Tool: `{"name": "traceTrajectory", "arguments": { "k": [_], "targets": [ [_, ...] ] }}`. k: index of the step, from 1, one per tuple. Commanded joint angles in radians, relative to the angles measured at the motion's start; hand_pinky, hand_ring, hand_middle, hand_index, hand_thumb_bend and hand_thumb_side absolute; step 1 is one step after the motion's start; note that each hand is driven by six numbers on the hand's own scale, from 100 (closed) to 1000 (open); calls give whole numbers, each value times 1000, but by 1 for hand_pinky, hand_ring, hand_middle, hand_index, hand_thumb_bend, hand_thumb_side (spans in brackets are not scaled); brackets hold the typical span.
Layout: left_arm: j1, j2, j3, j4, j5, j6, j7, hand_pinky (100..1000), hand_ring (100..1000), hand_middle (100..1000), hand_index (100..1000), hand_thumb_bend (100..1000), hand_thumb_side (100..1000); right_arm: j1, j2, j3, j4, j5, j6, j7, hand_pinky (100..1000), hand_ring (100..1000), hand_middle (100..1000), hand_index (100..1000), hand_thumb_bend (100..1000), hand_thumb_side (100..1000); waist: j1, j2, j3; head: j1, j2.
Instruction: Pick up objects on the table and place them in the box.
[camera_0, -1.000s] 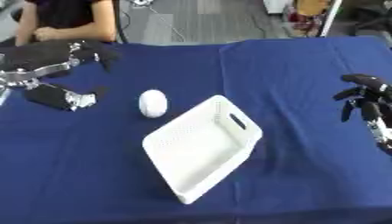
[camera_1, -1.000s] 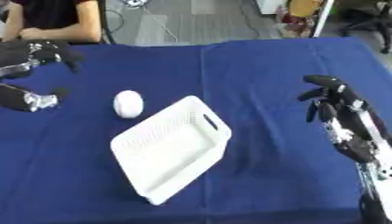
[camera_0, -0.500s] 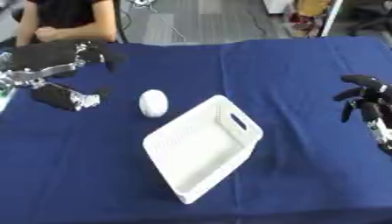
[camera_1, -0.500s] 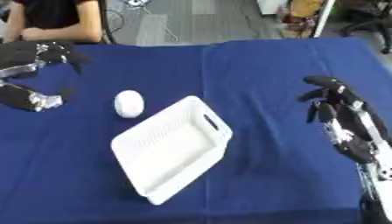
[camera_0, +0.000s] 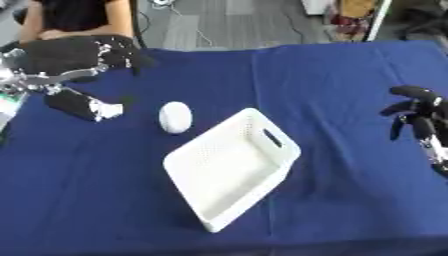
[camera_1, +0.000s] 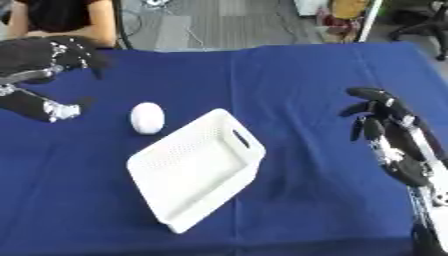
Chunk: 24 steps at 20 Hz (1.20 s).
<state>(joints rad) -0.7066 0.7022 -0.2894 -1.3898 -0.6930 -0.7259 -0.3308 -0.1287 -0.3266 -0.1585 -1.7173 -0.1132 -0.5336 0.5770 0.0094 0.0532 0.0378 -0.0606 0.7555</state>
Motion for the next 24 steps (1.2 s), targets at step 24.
{"name": "traceTrajectory", "arguments": {
  "k": [24],
  "targets": [
    [-36,-65,-22,56,170,-13,-100,963,819,693,1000,1000,721,-15,-26,5,-5,-15,-64,66,355,676,830,884,100,569,-9,-5,-11,18,-9]
  ]
}}
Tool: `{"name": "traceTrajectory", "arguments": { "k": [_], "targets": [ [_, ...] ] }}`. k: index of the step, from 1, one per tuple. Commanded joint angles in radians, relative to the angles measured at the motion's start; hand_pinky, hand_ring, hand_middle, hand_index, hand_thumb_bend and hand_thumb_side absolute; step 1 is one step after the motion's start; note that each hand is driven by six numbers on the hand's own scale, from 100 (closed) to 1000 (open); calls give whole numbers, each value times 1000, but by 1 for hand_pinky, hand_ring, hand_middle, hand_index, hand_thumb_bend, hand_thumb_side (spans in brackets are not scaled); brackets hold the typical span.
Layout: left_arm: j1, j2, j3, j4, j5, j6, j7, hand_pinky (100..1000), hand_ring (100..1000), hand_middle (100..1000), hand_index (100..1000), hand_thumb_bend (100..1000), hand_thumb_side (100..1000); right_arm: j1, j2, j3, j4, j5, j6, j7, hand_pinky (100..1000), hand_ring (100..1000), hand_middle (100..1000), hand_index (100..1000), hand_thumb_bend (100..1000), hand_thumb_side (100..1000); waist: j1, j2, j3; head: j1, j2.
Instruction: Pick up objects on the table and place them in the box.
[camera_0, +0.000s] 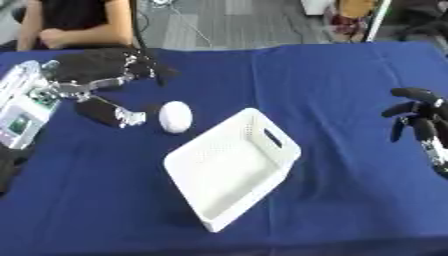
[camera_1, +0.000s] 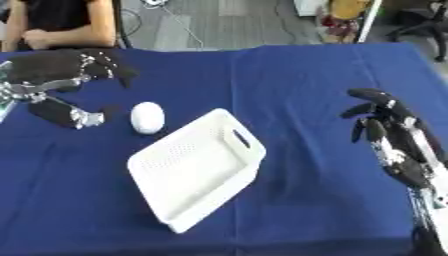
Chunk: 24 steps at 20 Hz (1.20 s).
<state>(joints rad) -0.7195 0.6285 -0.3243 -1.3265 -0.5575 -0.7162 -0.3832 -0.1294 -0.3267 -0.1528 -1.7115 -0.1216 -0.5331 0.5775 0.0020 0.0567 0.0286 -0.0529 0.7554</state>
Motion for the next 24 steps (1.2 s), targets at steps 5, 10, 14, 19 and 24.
{"name": "traceTrajectory", "arguments": {
  "k": [5,10,14,19,24],
  "targets": [
    [-27,-2,12,-9,76,-17,-89,956,814,698,999,1000,718,-15,-25,0,-10,-9,-65,68,355,675,830,884,100,569,-4,-6,-4,13,-11],
    [-34,-23,12,14,101,-21,-117,947,810,699,990,1000,717,-16,-25,1,-9,-10,-67,69,355,676,830,884,100,571,-7,-4,-6,17,-11],
    [-45,-43,9,39,104,-27,-133,945,808,699,985,1000,719,-17,-24,1,-9,-12,-67,69,355,676,831,885,100,570,-9,-3,-7,20,-12],
    [-54,-61,3,53,104,-38,-146,944,807,700,985,1000,721,-18,-22,1,-8,-13,-68,70,355,676,831,885,100,570,-12,-2,-8,23,-14],
    [-53,-72,4,67,98,-41,-144,939,803,701,980,1000,723,-18,-21,1,-8,-13,-68,71,355,676,831,885,100,572,-13,-2,-8,25,-14]
  ]
}}
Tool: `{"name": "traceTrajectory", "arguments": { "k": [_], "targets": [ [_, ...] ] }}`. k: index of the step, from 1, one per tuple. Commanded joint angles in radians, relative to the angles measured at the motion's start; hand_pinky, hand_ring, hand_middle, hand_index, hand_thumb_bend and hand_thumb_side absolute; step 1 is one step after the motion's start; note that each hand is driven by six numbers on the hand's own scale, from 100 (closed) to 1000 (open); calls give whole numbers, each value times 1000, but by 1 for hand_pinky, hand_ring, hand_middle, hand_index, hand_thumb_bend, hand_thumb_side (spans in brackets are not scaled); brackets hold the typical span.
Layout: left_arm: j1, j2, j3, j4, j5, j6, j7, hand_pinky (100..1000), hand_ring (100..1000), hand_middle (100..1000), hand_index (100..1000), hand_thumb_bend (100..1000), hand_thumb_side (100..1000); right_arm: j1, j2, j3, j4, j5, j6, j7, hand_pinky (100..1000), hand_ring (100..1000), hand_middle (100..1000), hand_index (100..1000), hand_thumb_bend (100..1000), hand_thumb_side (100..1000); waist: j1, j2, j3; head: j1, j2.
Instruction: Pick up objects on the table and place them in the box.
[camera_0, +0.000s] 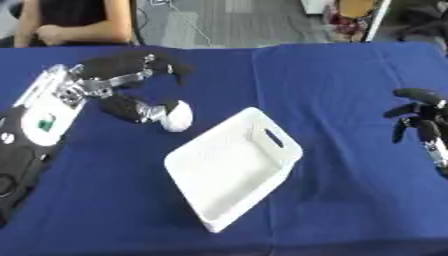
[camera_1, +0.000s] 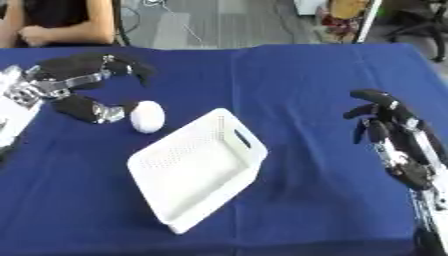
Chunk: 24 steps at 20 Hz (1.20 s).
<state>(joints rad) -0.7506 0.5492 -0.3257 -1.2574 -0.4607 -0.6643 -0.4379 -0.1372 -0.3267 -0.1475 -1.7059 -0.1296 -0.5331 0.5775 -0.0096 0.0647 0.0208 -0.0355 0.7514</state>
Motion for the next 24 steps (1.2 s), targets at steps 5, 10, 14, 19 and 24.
{"name": "traceTrajectory", "arguments": {
  "k": [5,10,14,19,24],
  "targets": [
    [-19,-9,13,25,-18,-77,-71,932,797,708,967,1000,725,-10,-20,-5,-13,-6,-68,71,354,676,831,885,100,573,-3,-10,1,8,-10],
    [-18,-35,22,54,-62,-11,4,926,792,704,945,1000,712,-10,-19,-5,-12,-7,-68,71,354,676,831,886,100,574,-6,-8,1,8,-10],
    [-16,-51,17,70,-105,24,57,924,790,704,942,1000,718,-11,-19,-5,-12,-8,-69,71,354,676,831,886,100,574,-6,-8,0,9,-9],
    [-14,-61,14,84,-132,37,83,924,791,709,944,1000,726,-11,-18,-4,-12,-9,-68,72,354,676,831,886,100,574,-6,-8,-1,9,-10],
    [-13,-64,14,95,-151,40,90,924,793,713,948,1000,736,-10,-18,-4,-11,-9,-68,73,354,676,831,886,100,575,-6,-8,-1,10,-9]
  ]
}}
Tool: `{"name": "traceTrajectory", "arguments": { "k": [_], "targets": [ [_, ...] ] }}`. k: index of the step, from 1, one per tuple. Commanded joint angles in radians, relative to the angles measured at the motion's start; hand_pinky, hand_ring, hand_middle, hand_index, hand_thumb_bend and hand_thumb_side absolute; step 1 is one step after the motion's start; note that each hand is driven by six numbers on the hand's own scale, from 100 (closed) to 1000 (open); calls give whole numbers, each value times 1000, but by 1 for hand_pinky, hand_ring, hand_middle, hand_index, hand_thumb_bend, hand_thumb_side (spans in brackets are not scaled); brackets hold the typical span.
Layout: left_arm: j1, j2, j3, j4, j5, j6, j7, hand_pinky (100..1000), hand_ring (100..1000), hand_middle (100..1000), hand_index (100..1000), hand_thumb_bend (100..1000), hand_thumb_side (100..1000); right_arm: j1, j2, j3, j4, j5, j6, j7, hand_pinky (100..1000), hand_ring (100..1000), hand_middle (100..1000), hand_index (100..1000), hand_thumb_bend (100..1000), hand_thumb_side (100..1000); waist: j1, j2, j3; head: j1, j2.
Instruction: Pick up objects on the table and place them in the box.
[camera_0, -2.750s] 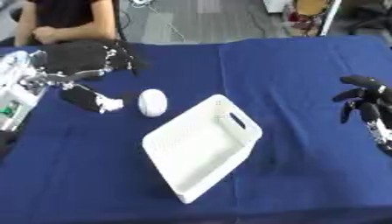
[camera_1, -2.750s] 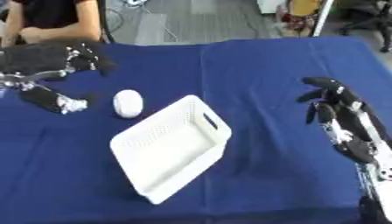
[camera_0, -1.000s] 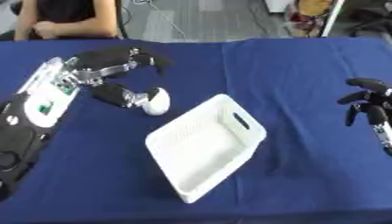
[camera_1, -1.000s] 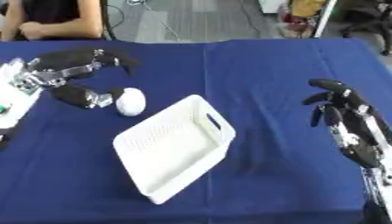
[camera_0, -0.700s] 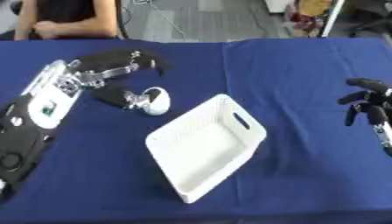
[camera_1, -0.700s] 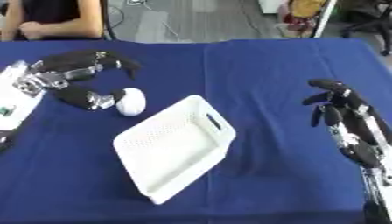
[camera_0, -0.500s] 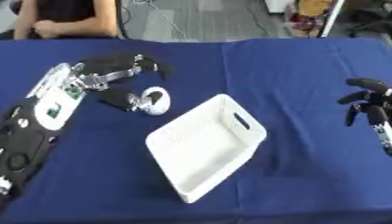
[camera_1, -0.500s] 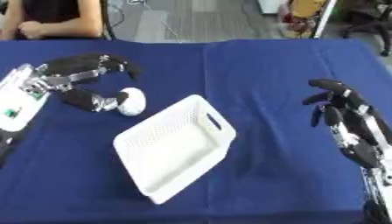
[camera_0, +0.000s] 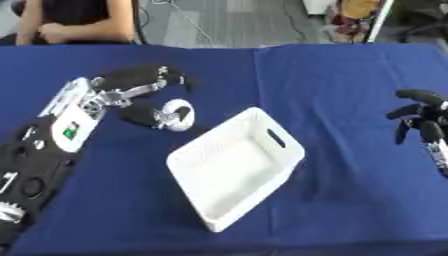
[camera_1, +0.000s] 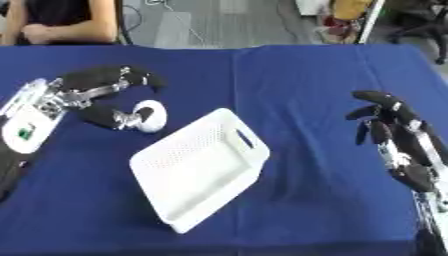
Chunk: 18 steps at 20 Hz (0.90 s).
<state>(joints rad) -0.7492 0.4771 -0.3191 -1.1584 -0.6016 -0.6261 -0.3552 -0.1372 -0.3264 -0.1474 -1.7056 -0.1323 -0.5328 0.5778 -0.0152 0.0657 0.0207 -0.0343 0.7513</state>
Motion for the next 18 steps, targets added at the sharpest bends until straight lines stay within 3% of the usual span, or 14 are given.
{"name": "traceTrajectory", "arguments": {
  "k": [1,7,18],
  "targets": [
    [-14,7,9,-1,-13,3,8,924,793,712,948,1000,736,-10,-18,-4,-12,-7,-68,73,354,676,831,886,100,575,-1,-9,-1,9,-10],
    [-17,0,21,29,-27,12,10,922,791,717,946,995,777,-11,-19,-3,-11,-8,-68,74,354,676,831,886,100,575,-1,-9,-2,10,-10],
    [-19,-11,27,67,-49,10,10,920,792,720,952,959,767,-13,-19,-1,-11,-9,-68,76,354,676,831,887,100,575,-1,-9,-5,11,-11]
  ]
}}
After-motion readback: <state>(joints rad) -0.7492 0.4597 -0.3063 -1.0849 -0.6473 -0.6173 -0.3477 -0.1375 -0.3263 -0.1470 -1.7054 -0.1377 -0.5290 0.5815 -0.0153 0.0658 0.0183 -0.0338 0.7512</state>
